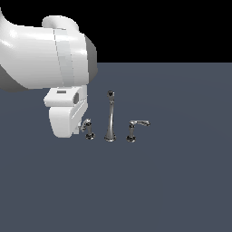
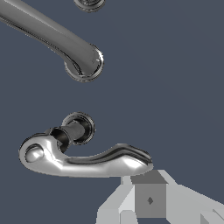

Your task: Turn on the faucet by rotating a designated handle.

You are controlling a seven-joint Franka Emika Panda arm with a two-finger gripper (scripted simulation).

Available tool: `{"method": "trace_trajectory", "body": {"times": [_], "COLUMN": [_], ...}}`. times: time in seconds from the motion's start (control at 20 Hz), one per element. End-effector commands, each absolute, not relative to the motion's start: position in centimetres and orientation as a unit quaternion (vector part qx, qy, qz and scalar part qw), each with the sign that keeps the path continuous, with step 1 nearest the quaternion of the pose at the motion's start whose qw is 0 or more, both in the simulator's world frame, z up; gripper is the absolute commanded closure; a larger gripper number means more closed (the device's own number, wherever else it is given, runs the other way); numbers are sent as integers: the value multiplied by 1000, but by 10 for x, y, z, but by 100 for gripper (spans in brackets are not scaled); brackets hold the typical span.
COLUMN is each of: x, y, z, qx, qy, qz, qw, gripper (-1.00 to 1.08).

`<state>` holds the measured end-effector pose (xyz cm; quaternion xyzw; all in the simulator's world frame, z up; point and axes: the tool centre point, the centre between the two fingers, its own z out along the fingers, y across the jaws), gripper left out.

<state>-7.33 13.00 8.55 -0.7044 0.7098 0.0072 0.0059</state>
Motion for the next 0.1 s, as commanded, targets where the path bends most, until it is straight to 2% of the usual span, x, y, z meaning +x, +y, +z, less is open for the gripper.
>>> {"method": "trace_trajectory", "body": {"times": [0.0, 0.05], "x": [-60, -60], "y": [67, 67], "z": [85, 85], "qx": [-670, -670], "qy": [743, 743], "qz": [0, 0], "qw": [0, 0], "gripper": [108, 108]}}
